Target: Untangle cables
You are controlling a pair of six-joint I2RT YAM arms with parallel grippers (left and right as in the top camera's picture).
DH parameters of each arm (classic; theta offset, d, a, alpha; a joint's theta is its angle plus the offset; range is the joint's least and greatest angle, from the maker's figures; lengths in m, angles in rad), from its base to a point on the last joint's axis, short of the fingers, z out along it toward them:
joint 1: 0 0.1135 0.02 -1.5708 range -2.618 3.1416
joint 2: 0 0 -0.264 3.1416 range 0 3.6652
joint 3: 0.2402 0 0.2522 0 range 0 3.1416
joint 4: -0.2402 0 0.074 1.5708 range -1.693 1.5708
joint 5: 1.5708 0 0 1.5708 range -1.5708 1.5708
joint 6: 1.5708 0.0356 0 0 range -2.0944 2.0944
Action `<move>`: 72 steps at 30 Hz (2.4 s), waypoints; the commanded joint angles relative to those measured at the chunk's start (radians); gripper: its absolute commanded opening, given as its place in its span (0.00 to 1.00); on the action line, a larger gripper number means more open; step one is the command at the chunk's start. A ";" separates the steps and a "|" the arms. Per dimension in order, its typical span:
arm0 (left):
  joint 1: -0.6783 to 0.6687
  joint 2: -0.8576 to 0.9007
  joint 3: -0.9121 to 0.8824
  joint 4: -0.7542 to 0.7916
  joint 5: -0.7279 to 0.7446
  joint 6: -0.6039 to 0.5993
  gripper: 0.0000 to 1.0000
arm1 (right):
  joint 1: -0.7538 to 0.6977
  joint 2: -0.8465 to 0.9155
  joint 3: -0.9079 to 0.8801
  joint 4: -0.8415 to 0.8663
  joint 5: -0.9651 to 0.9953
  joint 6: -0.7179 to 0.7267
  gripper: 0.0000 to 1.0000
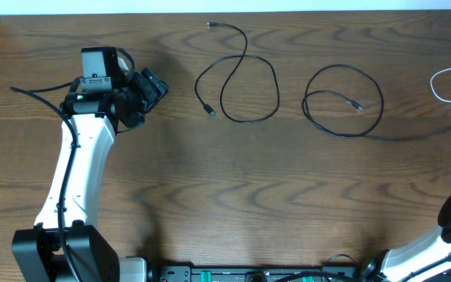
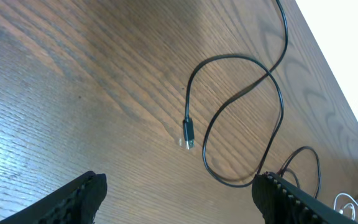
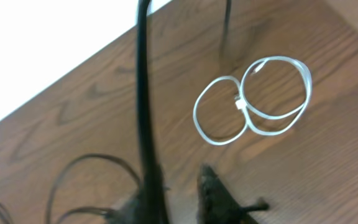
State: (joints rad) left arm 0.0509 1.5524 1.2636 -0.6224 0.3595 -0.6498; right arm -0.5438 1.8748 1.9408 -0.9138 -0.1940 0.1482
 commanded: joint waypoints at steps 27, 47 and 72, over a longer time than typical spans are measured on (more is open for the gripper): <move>-0.020 0.012 0.005 -0.018 -0.010 0.029 0.81 | 0.708 0.297 -0.126 -0.241 0.164 -0.278 0.70; -0.020 0.012 0.005 -0.017 -0.010 0.029 0.80 | 0.781 0.383 -0.257 -0.080 0.203 -0.277 0.40; -0.020 0.012 0.005 -0.017 -0.013 0.028 0.81 | 0.163 0.381 0.359 -0.194 0.143 0.087 0.01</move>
State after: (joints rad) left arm 0.0311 1.5532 1.2636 -0.6357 0.3595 -0.6453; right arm -0.3088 2.2784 2.1941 -1.0958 0.0029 0.1669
